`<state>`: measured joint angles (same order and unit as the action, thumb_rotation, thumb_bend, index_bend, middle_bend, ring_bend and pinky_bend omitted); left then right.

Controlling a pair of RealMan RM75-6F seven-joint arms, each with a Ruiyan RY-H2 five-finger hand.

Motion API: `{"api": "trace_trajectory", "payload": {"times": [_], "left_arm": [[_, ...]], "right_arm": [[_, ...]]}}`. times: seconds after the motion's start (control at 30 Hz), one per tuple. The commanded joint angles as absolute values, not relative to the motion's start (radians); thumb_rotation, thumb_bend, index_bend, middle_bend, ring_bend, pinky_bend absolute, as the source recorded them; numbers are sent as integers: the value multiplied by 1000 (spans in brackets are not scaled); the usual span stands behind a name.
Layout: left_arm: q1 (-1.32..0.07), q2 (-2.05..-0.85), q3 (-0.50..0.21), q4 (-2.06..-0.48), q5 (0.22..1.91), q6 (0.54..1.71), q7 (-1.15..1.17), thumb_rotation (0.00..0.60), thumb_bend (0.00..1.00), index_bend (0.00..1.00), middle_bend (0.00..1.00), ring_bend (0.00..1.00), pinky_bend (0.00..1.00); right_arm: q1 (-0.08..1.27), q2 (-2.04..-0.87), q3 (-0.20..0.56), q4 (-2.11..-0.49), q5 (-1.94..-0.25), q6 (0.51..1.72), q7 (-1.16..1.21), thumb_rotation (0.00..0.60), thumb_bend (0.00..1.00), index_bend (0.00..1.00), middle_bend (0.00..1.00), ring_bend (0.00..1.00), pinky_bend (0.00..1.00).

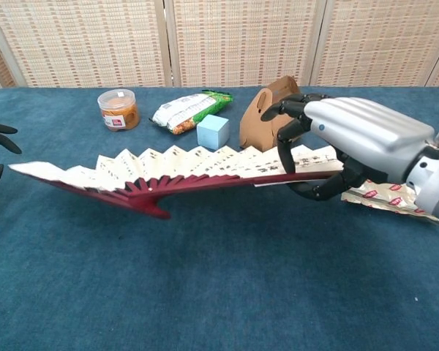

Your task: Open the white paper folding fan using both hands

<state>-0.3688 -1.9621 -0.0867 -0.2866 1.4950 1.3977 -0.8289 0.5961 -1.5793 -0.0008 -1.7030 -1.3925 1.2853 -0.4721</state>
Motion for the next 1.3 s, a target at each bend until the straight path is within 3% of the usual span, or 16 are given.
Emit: {"api": "trace_trajectory", "payload": {"times": [0.03,0.17,0.33,0.43,0.73,0.93,1.1,1.23,1.3], "left_arm": [[-360,-1958,-77,-270,1498,1382,-820,600,547,279,81,0,0],[-358,-1952,-83,-256,1485,1357,-814,600,550,168,63,0,0],[-354,-1935,-90,-260,1474,1349,-841,600,546,112,47,0,0],[-348,-1924,-84,-277,1482,1381,-861,600,548,112,45,0,0],[-316,-1840,-39,-427,1541,1522,-914,600,522,75,1,0,0],[-289,-1753,-17,-592,1571,1589,-861,600,496,56,0,0,0],[-240,-1632,20,-763,1598,1636,-727,600,493,41,0,0,0],[-199,-1440,92,-1027,1627,1598,-457,600,487,76,0,0,0],[-184,-1347,94,-1177,1622,1606,-291,600,485,84,0,0,0]], "right_arm": [[587,-1569,-13,-1698,-1406,1276,-506,600,621,201,101,0,0],[578,-1536,-28,-1722,-1401,1262,-604,600,562,17,33,0,0],[566,-1433,-53,-1841,-1320,1229,-809,600,228,0,0,0,0],[559,-1360,-70,-1938,-1271,1230,-926,600,131,0,0,0,0],[550,-1160,-169,-2121,-1169,1183,-1080,600,83,0,0,0,0],[554,-1158,-160,-2087,-1100,1148,-1044,600,82,0,0,0,0],[435,-1103,-161,-2048,-1329,1302,-747,600,78,0,0,0,0],[266,-1124,-204,-1831,-1580,1563,-452,600,80,0,0,0,0],[183,-1142,-212,-1721,-1595,1666,-353,600,80,0,0,0,0]]}}
